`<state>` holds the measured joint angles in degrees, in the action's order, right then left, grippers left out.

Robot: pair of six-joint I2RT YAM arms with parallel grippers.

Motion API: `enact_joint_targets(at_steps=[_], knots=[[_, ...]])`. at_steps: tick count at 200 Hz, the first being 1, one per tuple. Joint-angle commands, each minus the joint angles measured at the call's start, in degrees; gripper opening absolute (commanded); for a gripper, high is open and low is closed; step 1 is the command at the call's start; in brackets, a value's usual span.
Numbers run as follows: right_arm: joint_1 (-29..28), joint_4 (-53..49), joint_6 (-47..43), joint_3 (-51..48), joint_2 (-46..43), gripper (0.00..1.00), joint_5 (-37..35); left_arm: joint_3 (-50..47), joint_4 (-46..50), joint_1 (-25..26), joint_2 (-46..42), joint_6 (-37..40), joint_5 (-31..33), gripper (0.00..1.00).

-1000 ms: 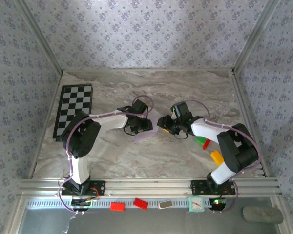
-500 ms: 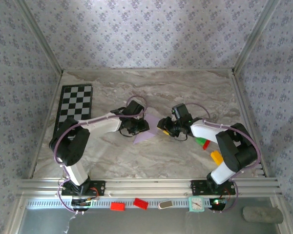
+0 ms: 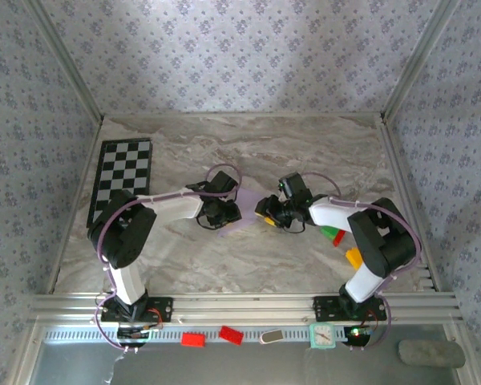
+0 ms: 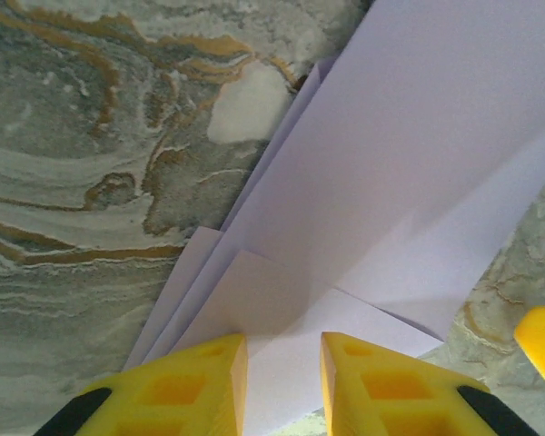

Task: Fold a paper plane with a square sheet of paper (pick it up from the middle)
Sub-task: Move the paper to the center of the table, then fold the wing for the fifth time at the center of the table.

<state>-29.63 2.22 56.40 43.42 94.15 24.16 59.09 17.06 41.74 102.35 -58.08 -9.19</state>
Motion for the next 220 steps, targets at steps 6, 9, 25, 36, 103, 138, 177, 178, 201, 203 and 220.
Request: enact_joint_targets(at_steps=[6,9,25,36,103,138,177,178,201,203,220], knots=[[-0.73,0.94,1.67,0.74,1.12,0.47,2.01,-2.36,-1.97,-0.57,0.23,-2.91,0.19,0.28],[-0.78,1.02,1.73,0.85,1.2,0.47,2.1,-2.58,-2.15,-0.63,0.18,-3.24,-0.03,0.28],[-1.04,1.31,2.0,1.04,1.72,0.47,2.72,-4.0,-3.85,-1.04,0.09,-4.67,-1.52,0.28],[-1.26,1.7,2.31,1.12,1.9,0.47,3.14,-4.95,-4.81,-1.58,0.05,-5.68,-2.85,0.28],[-2.48,1.28,3.54,2.0,3.02,0.46,3.12,-13.36,-17.09,-5.83,-0.76,-11.81,-11.67,0.29],[-2.85,2.14,3.72,3.05,4.68,0.46,4.14,-16.15,-21.01,-7.43,-0.83,-13.5,-14.01,0.29],[-2.95,3.04,3.8,3.74,5.34,0.46,4.23,-18.24,-24.88,-8.81,-0.72,-14.69,-16.77,0.29],[-2.97,3.09,3.76,3.76,5.34,0.46,4.23,-18.27,-24.93,-8.84,-0.69,-14.69,-16.84,0.29],[-2.96,2.84,3.89,4.23,5.78,0.45,4.05,-18.84,-26.27,-9.56,-0.71,-14.86,-18.12,0.29],[-2.93,2.85,3.85,4.22,5.85,0.45,4.01,-18.88,-26.33,-9.56,-0.67,-14.86,-18.2,0.29],[-2.86,3.27,3.88,4.33,5.95,0.45,4.18,-18.88,-26.64,-9.83,-0.53,-14.73,-18.91,0.29]])
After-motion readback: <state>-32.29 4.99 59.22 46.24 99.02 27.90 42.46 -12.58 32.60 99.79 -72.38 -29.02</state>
